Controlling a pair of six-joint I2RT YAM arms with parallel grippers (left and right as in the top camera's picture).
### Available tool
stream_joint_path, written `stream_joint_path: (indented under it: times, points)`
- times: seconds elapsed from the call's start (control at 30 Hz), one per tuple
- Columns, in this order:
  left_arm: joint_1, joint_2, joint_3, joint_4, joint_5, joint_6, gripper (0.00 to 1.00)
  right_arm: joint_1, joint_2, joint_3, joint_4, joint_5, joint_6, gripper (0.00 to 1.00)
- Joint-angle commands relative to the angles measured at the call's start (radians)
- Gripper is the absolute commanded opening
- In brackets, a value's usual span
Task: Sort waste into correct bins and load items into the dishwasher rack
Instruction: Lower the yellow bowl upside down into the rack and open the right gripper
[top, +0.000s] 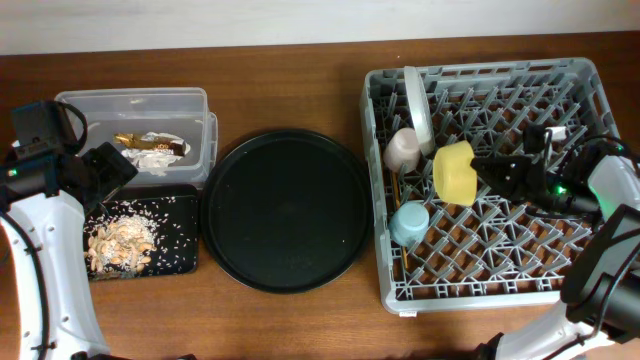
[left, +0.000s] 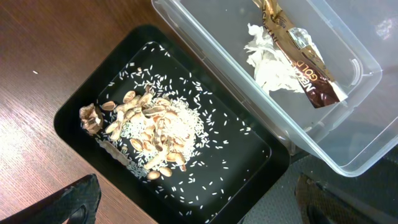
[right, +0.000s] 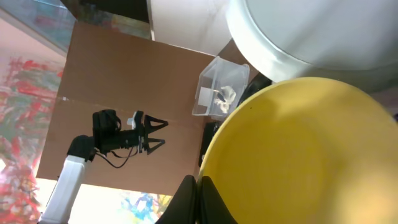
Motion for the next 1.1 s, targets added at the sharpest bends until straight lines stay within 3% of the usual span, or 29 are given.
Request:
stream_joint_path:
  times: [0.0, 0.1, 0.13, 0.17, 0.2, 0.23, 0.3, 0.37, 0.4, 0.43, 0.47, 0.6, 0.7, 0.87, 1.07]
  points:
    - [0.003, -0.004, 0.007, -0.001, 0.0, 0.002, 0.99, -0.005, 0.042, -0.031, 0.021, 0.004, -0.014, 0.04]
    - [0.003, -0.004, 0.007, -0.001, 0.0, 0.002, 0.99, -0.095, 0.042, -0.037, 0.041, -0.037, -0.014, 0.04]
    - [0.003, -0.004, 0.007, -0.001, 0.0, 0.002, 0.99, -0.14, 0.042, -0.037, 0.042, -0.034, -0.014, 0.18]
    - [0.003, -0.004, 0.007, -0.001, 0.0, 0.002, 0.99, -0.185, 0.042, -0.037, 0.041, -0.027, -0.014, 0.47]
    - [0.003, -0.004, 0.007, -0.001, 0.0, 0.002, 0.99, -0.253, 0.042, -0.033, 0.041, -0.035, 0.015, 0.66]
    - [0.003, -0.004, 0.007, -0.001, 0.0, 0.002, 0.99, -0.31, 0.042, -0.004, 0.033, -0.055, 0.092, 0.71]
    - [0.003, -0.004, 0.007, -0.001, 0.0, 0.002, 0.99, -0.344, 0.04, 0.118, -0.094, -0.017, 0.089, 0.77]
    - [0.003, -0.004, 0.007, -0.001, 0.0, 0.002, 0.99, -0.297, 0.019, 0.307, -0.227, 0.204, 0.077, 0.71]
    - [0.003, -0.004, 0.007, -0.001, 0.0, 0.002, 0.99, -0.248, -0.002, 0.363, -0.227, 0.311, 0.138, 0.59]
    - [0.003, -0.004, 0.007, -0.001, 0.0, 0.002, 0.99, -0.156, -0.031, 0.415, -0.227, 0.423, 0.197, 0.1]
    - [0.003, -0.004, 0.007, -0.001, 0.0, 0.002, 0.99, -0.078, -0.052, 0.437, -0.226, 0.499, 0.237, 0.04]
    - [0.004, -0.004, 0.007, -0.001, 0.0, 0.002, 0.99, 0.105, -0.078, 0.436, -0.223, 0.852, 0.423, 0.04]
    - [0.003, -0.004, 0.007, -0.001, 0.0, 0.002, 0.99, 0.182, -0.078, 0.435, -0.182, 1.112, 0.645, 0.04]
    - [0.003, -0.004, 0.007, -0.001, 0.0, 0.002, 0.99, 0.261, -0.078, 0.435, 0.013, 1.117, 0.695, 0.1]
    - [0.003, -0.004, 0.007, -0.001, 0.0, 0.002, 0.99, 0.261, -0.202, 0.45, 0.013, 1.116, 0.694, 0.19]
